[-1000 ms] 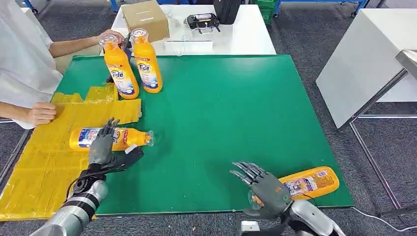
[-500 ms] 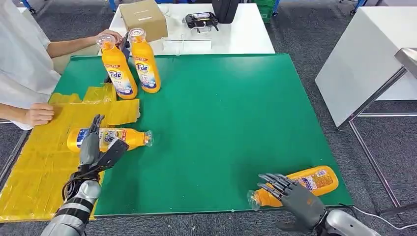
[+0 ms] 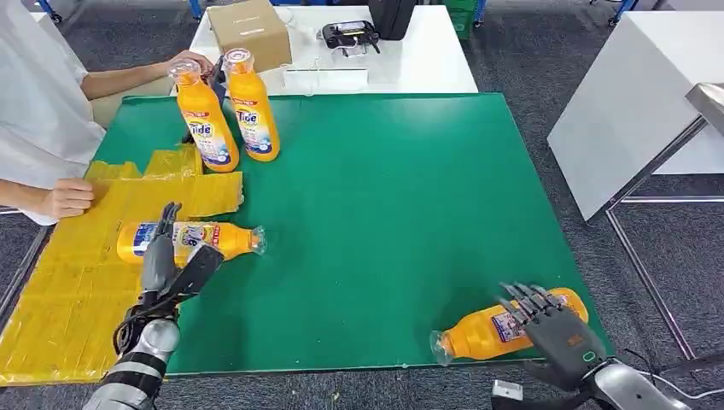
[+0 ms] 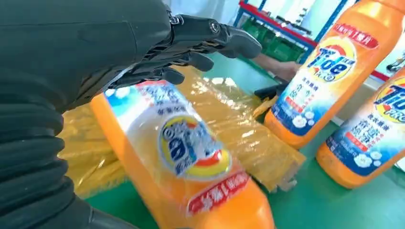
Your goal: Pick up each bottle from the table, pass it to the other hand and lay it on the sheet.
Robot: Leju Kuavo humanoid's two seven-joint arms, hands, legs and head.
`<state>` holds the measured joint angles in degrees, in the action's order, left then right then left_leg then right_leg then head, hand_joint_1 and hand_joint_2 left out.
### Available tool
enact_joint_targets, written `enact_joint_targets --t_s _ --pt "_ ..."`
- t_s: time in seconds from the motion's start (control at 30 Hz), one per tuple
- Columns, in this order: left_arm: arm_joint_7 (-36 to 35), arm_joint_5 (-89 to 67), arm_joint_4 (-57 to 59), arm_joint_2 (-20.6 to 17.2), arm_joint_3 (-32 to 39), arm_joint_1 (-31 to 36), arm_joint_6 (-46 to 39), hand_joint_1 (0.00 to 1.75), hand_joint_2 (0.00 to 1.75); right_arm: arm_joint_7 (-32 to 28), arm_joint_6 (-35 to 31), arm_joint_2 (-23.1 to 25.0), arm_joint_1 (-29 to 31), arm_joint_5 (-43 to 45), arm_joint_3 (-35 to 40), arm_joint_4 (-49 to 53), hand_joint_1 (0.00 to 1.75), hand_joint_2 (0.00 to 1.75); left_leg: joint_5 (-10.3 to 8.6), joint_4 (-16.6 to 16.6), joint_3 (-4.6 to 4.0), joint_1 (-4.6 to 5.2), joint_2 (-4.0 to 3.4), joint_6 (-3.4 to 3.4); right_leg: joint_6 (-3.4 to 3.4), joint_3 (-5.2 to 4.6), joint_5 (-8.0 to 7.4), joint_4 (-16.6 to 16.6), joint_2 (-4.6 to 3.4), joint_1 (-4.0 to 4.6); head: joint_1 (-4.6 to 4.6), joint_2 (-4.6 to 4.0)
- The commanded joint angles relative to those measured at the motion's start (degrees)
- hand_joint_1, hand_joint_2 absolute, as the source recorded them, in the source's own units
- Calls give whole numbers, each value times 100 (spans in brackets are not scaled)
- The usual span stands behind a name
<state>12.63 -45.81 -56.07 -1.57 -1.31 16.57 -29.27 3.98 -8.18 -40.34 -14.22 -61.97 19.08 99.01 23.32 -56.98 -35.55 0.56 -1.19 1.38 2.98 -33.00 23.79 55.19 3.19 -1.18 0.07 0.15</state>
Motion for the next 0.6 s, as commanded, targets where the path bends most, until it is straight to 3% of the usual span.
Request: enact_joint_targets --t_s 0.03,0.4,0.6 --pt "-127 -52 -499 191 -88 -217 152 0 175 244 54 1148 441 -487 -380 -1109 0 175 1 9 17 -11 6 -11 -12 18 0 -14 -15 8 -4 0" --pt "-101 14 -535 233 -90 -275 172 0 175 291 148 1366 607 -766 -641 -1570 0 175 5 6 19 -17 4 -11 -14 24 3 -13 -23 11 0 0" --pt "30 207 -476 286 -215 -219 214 0 175 33 465 1554 894 -540 -681 -2349 0 175 9 4 25 -21 4 -14 -17 33 4 -14 -30 14 0 0"
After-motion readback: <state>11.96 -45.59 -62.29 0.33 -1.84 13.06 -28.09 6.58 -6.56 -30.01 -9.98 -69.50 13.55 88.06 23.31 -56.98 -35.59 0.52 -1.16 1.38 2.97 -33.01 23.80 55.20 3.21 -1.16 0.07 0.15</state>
